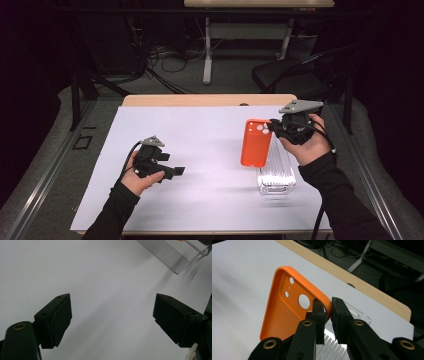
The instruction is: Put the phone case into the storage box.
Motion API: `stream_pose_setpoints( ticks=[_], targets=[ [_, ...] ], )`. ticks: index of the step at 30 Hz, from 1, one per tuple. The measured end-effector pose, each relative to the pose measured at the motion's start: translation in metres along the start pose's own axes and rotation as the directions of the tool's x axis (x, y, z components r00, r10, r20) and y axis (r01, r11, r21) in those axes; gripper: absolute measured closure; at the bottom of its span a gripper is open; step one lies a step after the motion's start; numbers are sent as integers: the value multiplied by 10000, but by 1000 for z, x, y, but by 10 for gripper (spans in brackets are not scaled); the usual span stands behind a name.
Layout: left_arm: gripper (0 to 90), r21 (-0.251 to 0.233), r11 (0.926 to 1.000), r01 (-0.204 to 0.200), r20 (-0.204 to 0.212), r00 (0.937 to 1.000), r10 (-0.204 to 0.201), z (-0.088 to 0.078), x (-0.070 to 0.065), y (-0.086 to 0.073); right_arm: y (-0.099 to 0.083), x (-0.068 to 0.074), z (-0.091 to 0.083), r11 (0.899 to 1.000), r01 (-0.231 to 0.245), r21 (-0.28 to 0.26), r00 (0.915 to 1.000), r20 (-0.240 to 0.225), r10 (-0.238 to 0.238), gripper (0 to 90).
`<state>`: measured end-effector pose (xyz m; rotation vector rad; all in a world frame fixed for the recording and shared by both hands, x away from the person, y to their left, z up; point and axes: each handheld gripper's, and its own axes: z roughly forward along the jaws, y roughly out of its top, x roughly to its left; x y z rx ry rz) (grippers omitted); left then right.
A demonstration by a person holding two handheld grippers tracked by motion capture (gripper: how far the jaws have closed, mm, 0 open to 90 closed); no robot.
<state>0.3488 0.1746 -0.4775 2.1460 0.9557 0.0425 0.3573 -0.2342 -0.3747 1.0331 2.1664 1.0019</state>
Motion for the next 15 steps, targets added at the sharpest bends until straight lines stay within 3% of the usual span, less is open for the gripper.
stream_pose_setpoints(
  ticks=[10, 15],
  targets=[
    [157, -142, 9998, -121, 50, 9999, 122, -3, 0, -4, -9, -17, -8, 10000, 28, 18, 9997, 245, -28, 817],
    [157, -204, 9998, -70, 36, 10000, 71, -2, 1, -6, -12, -26, -7, 9996, 261, -60, 9988, 412, -258, 817]
  ],
)
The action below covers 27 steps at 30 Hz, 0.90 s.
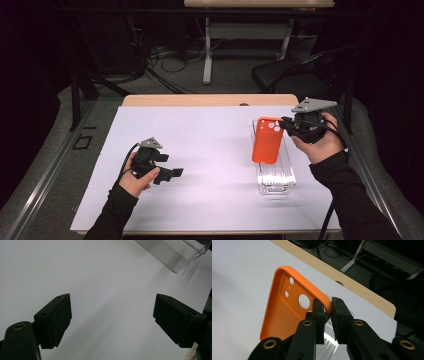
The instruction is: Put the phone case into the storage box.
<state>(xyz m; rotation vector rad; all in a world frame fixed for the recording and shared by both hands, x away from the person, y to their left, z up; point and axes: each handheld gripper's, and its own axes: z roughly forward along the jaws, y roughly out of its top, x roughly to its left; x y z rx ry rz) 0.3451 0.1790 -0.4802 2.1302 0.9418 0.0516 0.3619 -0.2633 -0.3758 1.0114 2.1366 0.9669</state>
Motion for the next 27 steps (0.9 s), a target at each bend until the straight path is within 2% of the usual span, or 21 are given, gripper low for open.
stream_pose_setpoints(
  ticks=[27],
  targets=[
    [158, -116, 9999, 87, 113, 9999, -86, 4, 4, -6, -5, -43, 28, 9993, 378, 26, 9989, -279, -377, 815]
  ],
)
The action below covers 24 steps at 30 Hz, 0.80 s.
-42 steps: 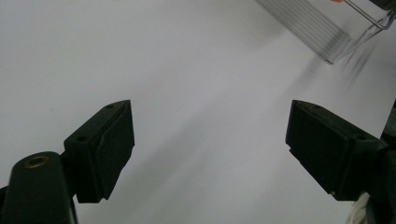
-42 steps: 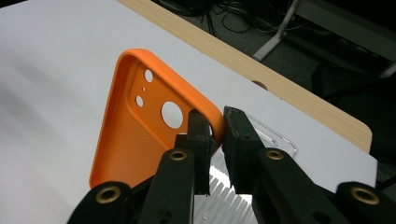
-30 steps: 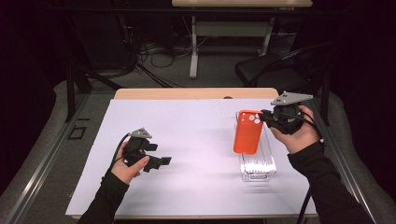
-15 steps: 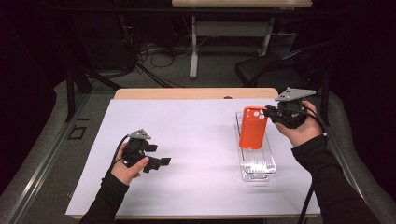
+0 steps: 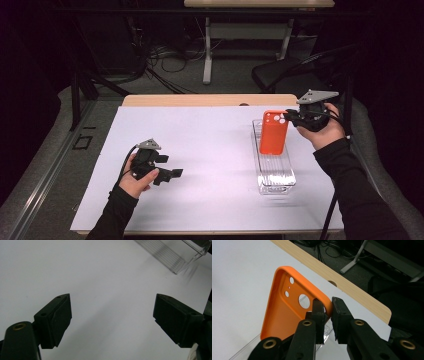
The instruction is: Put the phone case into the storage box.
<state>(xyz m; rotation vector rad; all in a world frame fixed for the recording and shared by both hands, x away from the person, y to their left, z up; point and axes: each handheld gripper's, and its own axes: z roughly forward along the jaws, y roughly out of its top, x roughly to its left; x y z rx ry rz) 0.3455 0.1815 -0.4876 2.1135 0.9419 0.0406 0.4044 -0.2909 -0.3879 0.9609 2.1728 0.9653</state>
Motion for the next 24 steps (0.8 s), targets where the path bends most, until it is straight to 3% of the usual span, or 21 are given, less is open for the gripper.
stream_pose_setpoints(
  ticks=[24],
  targets=[
    [158, 139, 9999, 56, -74, 10000, -55, 1, 2, -4, -5, -18, 38, 9993, 353, -156, 9994, 4, -353, 814]
  ],
)
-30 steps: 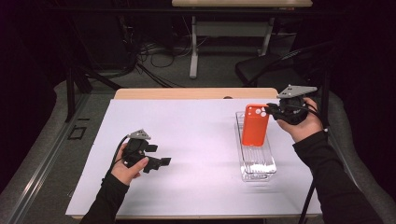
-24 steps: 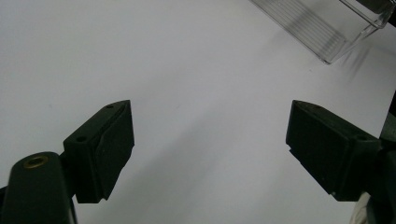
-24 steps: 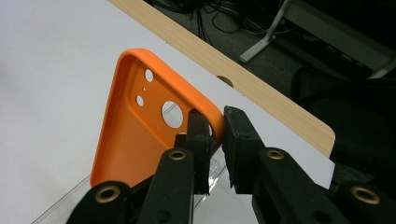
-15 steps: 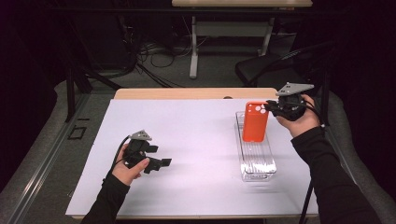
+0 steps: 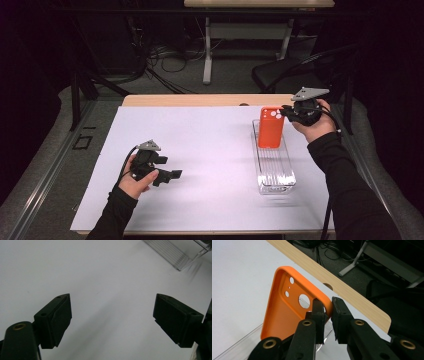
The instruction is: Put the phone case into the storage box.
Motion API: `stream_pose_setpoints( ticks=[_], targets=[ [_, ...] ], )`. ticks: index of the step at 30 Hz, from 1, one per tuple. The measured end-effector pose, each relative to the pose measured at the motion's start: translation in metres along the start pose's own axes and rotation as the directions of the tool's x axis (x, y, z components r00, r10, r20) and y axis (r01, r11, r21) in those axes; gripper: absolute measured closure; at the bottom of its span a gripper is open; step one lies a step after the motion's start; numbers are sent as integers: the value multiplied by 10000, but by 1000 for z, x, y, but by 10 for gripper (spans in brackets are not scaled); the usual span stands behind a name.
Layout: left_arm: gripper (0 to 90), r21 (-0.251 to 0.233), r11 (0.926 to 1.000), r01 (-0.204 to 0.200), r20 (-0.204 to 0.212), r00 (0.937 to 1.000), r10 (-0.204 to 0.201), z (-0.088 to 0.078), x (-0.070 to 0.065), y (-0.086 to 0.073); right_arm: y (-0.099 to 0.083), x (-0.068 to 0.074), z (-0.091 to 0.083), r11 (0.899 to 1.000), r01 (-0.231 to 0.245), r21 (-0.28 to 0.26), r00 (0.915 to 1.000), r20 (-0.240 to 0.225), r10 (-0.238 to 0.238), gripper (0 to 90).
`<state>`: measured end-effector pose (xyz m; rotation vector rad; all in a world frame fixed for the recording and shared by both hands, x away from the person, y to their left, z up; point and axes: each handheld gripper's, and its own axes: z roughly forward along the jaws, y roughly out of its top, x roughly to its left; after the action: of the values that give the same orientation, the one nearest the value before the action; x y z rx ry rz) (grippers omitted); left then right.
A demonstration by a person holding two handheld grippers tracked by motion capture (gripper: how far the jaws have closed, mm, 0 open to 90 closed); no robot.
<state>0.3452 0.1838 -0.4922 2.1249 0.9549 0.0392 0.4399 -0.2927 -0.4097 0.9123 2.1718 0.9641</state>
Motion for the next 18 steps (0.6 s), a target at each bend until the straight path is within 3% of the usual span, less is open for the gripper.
stream_pose_setpoints(
  ticks=[8, 18],
  targets=[
    [158, 23, 10000, 30, 2, 10000, -31, 0, 1, -1, -4, -5, 13, 9999, 63, -106, 9999, 84, -63, 814],
    [158, -8, 10000, 82, -9, 10000, -82, -1, 2, -1, -9, -11, 23, 9985, 229, -500, 9982, 557, -201, 814]
  ],
)
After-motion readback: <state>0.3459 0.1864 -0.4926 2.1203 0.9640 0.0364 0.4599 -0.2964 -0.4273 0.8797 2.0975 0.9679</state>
